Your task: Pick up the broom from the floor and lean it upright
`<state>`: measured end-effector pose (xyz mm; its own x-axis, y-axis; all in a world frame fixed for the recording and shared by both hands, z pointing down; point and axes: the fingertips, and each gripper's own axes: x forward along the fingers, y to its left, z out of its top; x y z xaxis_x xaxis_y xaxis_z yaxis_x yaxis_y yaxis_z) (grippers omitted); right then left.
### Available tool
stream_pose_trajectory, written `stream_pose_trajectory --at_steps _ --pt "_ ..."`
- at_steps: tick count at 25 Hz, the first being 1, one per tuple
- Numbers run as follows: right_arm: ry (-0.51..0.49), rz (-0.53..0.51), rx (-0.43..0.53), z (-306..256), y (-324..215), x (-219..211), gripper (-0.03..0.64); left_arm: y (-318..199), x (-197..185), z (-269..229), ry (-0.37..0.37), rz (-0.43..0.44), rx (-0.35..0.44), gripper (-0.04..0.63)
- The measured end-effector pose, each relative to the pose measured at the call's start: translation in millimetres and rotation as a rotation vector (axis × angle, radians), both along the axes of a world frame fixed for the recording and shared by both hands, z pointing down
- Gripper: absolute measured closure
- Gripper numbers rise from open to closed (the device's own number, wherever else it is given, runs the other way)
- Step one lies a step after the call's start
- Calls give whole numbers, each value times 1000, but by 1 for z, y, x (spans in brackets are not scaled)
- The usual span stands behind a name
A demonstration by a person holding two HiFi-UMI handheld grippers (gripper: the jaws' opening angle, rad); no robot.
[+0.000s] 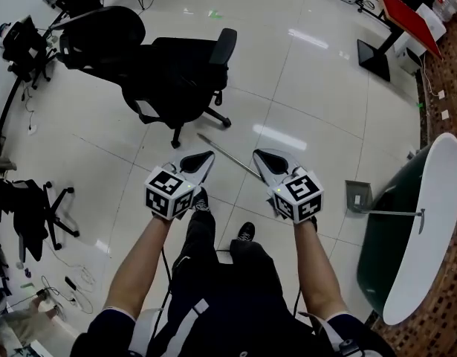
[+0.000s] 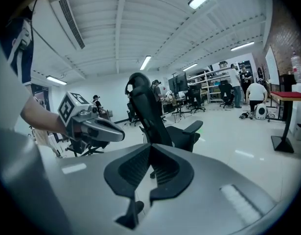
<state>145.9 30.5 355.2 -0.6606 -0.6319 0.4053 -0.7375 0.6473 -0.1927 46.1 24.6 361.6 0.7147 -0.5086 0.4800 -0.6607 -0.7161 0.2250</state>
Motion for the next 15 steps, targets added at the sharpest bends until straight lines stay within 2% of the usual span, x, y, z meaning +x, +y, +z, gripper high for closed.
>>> stream_pose_trajectory --at_steps 6,11,15 --pt "55 -90 -46 98 -45 -22 611 -43 -19 108 -24 -45 -70 598" --pt "126 -149 -73 209 -89 -54 611 -81 -49 207 -25 -95 -109 598" --pt "166 -195 -81 289 -114 -81 611 -97 -67 286 -39 -99 -128 598"
